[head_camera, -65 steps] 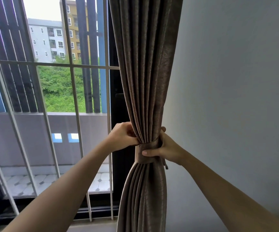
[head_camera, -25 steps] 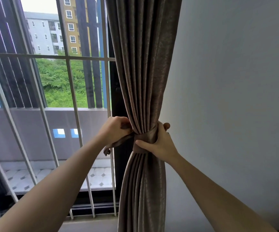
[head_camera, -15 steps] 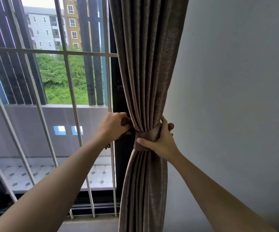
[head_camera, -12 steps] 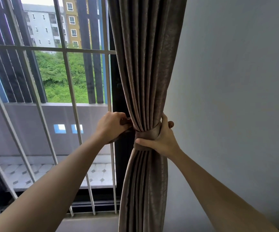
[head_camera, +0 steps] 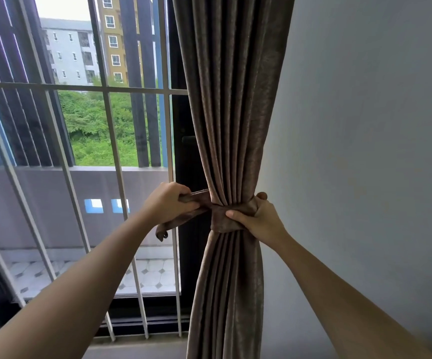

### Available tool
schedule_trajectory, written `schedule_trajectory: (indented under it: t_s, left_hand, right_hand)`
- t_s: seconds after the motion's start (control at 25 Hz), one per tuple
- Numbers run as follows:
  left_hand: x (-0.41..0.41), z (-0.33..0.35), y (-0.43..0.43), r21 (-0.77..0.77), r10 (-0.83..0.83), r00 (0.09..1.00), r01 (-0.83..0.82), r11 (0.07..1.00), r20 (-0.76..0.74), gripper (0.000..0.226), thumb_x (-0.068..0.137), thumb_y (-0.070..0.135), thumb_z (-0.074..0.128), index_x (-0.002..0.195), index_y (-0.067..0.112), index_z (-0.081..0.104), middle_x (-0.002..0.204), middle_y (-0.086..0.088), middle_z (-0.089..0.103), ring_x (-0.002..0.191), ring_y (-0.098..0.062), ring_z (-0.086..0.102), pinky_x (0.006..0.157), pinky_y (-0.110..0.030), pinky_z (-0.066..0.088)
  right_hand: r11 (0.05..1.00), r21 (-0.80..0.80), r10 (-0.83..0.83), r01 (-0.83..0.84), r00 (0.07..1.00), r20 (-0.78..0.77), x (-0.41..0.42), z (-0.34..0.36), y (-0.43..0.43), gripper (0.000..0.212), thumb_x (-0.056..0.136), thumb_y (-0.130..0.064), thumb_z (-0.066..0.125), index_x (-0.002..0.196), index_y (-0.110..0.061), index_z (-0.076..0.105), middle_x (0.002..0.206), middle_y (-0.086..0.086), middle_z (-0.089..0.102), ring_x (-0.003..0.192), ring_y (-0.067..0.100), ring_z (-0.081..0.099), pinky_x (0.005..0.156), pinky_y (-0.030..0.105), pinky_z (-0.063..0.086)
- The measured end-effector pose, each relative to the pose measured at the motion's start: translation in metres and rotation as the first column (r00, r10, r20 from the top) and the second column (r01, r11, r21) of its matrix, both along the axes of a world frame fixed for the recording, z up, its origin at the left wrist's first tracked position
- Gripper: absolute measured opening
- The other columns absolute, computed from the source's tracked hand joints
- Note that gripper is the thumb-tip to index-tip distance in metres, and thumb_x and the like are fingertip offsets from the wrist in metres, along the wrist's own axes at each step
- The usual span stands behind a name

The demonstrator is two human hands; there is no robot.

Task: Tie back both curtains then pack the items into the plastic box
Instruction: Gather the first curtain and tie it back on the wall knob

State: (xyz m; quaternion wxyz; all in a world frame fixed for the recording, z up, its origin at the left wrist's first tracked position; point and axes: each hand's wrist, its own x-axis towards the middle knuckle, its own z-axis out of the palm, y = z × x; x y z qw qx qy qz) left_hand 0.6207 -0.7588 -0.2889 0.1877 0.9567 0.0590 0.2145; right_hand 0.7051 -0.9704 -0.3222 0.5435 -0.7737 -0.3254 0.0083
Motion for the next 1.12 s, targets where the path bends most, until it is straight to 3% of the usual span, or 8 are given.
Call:
schedule_trajectory:
  t_s: [0.24,0.4,0.52,0.64,0.76,0.84,0.92,1.12]
  left_hand:
    - [-0.003,0.005,-0.010,-0.028,-0.055,0.996,0.057,0.998,0.064,0.006,0.081,0.025,0.068,0.077,0.021,0.068,0.061,0.011,0.057,0.059,-0.005,0.052,0.053,-0.017,0.037]
    - [-0.008,-0.005,0.004,0.110,-0.029,1.000,0.029,0.994,0.001,0.015,0.085,0.027,0.064,0.092,0.014,0.068,0.071,0.004,0.059,0.064,-0.014,0.055,0.055,-0.022,0.041]
    - [-0.015,-0.014,-0.004,0.195,-0.048,0.994,0.067,0.978,-0.098,0.010,0.087,0.028,0.061,0.082,0.020,0.065,0.064,0.012,0.052,0.059,-0.008,0.050,0.057,-0.023,0.039]
    - [-0.018,-0.015,-0.019,0.084,-0.181,0.957,0.204,0.975,-0.228,0.024,0.084,0.027,0.065,0.063,0.029,0.055,0.060,0.013,0.052,0.056,-0.003,0.048,0.056,-0.016,0.036]
    - [-0.019,-0.013,-0.007,0.198,0.006,0.958,0.053,0.979,-0.286,0.015,0.086,0.030,0.062,0.090,0.017,0.070,0.075,0.002,0.061,0.068,-0.013,0.055,0.055,-0.019,0.040]
    - [-0.024,-0.019,0.000,0.332,0.153,0.964,-0.074,0.940,-0.219,0.025,0.089,0.034,0.058,0.102,0.016,0.069,0.077,0.002,0.057,0.067,-0.014,0.053,0.049,-0.019,0.035]
    - [-0.026,-0.028,-0.005,0.383,0.139,0.967,-0.049,0.923,-0.212,0.027,0.091,0.036,0.054,0.105,0.017,0.067,0.076,0.004,0.055,0.065,-0.013,0.052,0.047,-0.019,0.032]
    - [-0.028,-0.040,-0.006,0.265,0.000,0.964,0.073,0.961,-0.266,0.026,0.090,0.035,0.056,0.102,0.015,0.067,0.076,0.006,0.057,0.069,-0.012,0.056,0.055,-0.018,0.040]
  right_hand:
    - [0.992,0.020,0.125,-0.124,0.985,-0.116,-0.001,-0.006,-0.009,0.036,0.094,-0.028,0.051,0.125,-0.010,0.055,0.110,-0.001,0.065,0.101,0.005,0.063,0.080,0.009,0.047]
    - [0.993,-0.068,0.091,-0.093,0.996,-0.023,0.002,-0.006,-0.018,0.078,0.079,-0.038,0.069,0.143,-0.021,0.029,0.136,-0.002,0.047,0.122,0.015,0.050,0.100,0.030,0.046]
    - [0.997,-0.004,0.071,-0.071,0.997,0.025,-0.007,0.000,-0.016,0.096,0.066,-0.037,0.080,0.144,-0.025,0.025,0.140,-0.006,0.043,0.125,0.009,0.044,0.100,0.028,0.045]
    - [0.999,0.007,0.045,-0.046,0.993,0.105,-0.017,0.008,-0.005,0.092,0.065,-0.034,0.083,0.139,-0.024,0.029,0.123,-0.014,0.048,0.104,-0.002,0.051,0.087,0.014,0.047]
    - [1.000,-0.015,-0.004,0.007,0.987,0.161,-0.022,0.009,0.002,0.087,0.068,-0.036,0.081,0.137,-0.023,0.030,0.116,-0.016,0.047,0.098,0.000,0.050,0.080,0.008,0.043]
    - [1.000,-0.028,-0.001,0.006,0.989,0.151,-0.024,0.008,0.003,0.083,0.070,-0.038,0.079,0.137,-0.021,0.032,0.121,-0.012,0.050,0.103,0.006,0.052,0.085,0.015,0.047]
    - [0.999,-0.033,0.011,-0.007,0.994,0.105,-0.024,0.004,0.002,0.080,0.071,-0.040,0.077,0.136,-0.021,0.035,0.125,-0.005,0.054,0.110,0.013,0.056,0.095,0.028,0.050]
    - [0.992,-0.117,0.051,-0.046,0.998,0.045,-0.029,-0.001,-0.008,0.081,0.072,-0.045,0.075,0.138,-0.022,0.033,0.131,-0.002,0.053,0.116,0.018,0.055,0.099,0.033,0.048]
